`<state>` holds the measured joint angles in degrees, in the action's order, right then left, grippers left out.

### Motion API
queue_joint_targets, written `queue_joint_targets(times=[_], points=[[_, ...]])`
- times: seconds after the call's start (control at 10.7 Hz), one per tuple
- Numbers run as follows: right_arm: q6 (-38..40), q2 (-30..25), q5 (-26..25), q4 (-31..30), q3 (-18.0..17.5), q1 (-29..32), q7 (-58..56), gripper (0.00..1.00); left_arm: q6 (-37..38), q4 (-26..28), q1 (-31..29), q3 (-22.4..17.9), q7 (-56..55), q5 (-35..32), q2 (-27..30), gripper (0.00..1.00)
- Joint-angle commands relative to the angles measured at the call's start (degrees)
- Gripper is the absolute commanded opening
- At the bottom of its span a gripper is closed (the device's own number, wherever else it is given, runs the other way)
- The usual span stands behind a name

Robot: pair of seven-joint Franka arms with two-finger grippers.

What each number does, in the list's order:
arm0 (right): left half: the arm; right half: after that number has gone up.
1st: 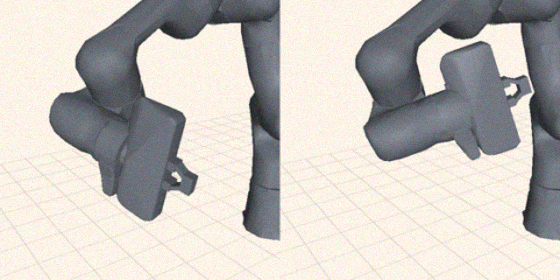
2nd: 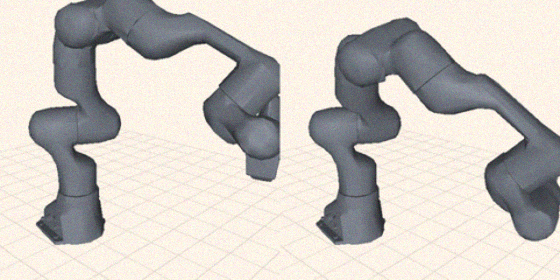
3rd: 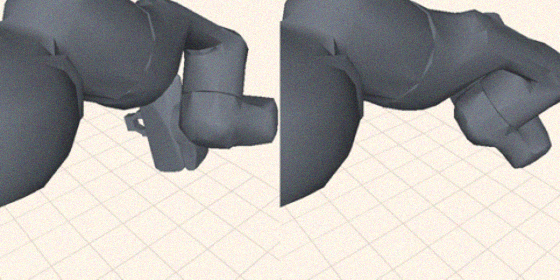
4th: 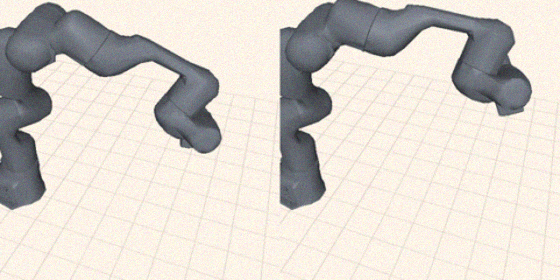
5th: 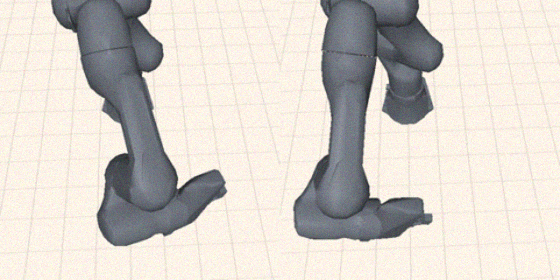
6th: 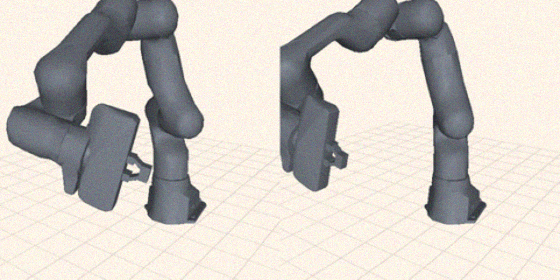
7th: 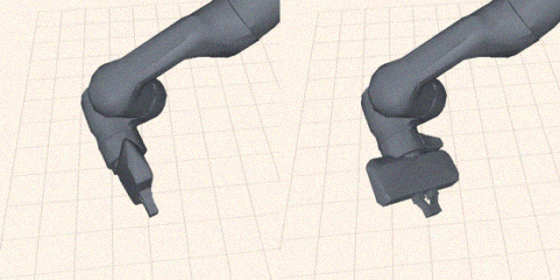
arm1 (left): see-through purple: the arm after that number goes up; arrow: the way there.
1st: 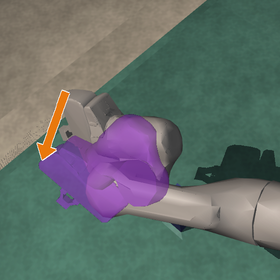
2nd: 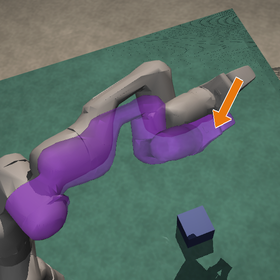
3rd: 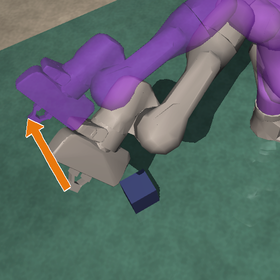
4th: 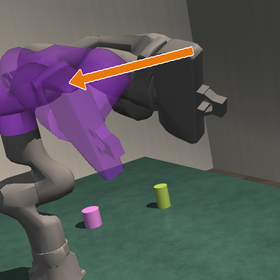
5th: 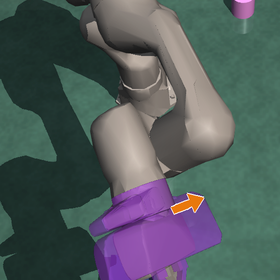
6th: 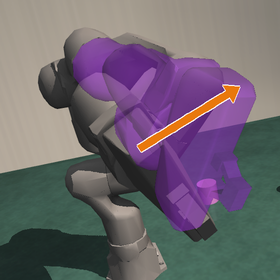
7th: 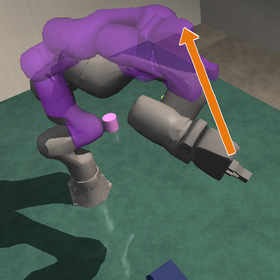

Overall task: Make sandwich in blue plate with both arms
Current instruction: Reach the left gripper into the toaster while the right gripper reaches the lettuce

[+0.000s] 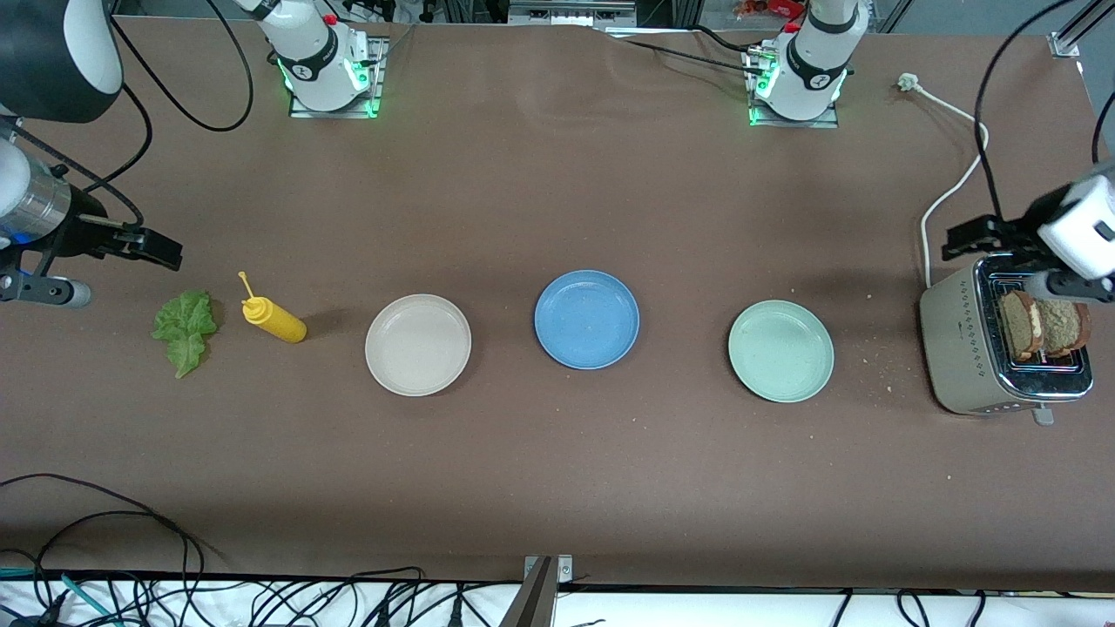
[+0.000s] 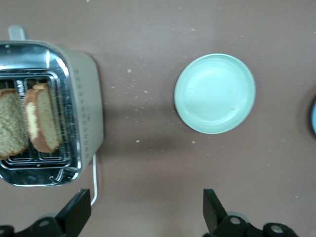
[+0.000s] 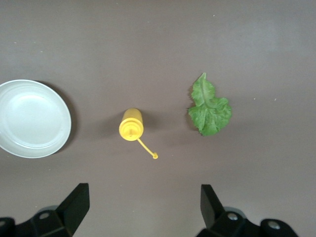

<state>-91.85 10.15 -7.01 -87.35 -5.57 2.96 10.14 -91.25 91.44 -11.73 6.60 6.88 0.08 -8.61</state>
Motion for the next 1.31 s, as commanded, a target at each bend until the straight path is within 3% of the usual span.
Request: queue_joint_targets(times=[0.0,0.28,0.56,0.65,0.75,0.84,0.93,1.21], points=[[-2.2,1.2,-1.3,-0.5,2.5,-0.1,-4.5,1.0,-3.9,-4.1,-7.4,0.5,6.4,-1.4,-8.2,1.0],[-3.9,4.0,-3.8,-0.6,4.2,-0.1,-7.2,1.0,-13.2,-3.9,-13.2,0.6,16.9,-2.4,-13.4,1.0],[-6.7,7.2,-3.3,-0.6,7.8,-0.1,-12.6,1.0,-15.5,-3.1,-12.6,0.7,16.5,-6.6,-16.0,0.99],[-7.8,8.6,-3.2,-0.6,9.1,-0.1,-14.7,1.0,-14.9,-2.9,-12.0,0.8,16.6,-9.1,-16.0,0.79],[-9.0,10.2,-3.0,-0.7,11.1,-0.1,-17.0,1.0,-14.4,-2.5,-11.6,1.0,17.2,-12.3,-16.0,0.48],[-9.9,11.9,-1.4,-0.9,12.8,-0.2,-19.1,1.0,-14.4,-2.2,-11.5,0.9,16.5,-12.7,-16.3,0.27],[-9.9,13.0,0.0,-0.9,13.1,-0.1,-19.7,1.0,-14.3,-2.2,-11.6,1.0,15.7,-12.7,-16.7,0.11],[-13.0,17.6,0.2,-1.3,13.1,1.7,-21.6,1.0,-13.4,-2.1,-11.7,1.0,9.7,-12.4,-17.2,0.0]])
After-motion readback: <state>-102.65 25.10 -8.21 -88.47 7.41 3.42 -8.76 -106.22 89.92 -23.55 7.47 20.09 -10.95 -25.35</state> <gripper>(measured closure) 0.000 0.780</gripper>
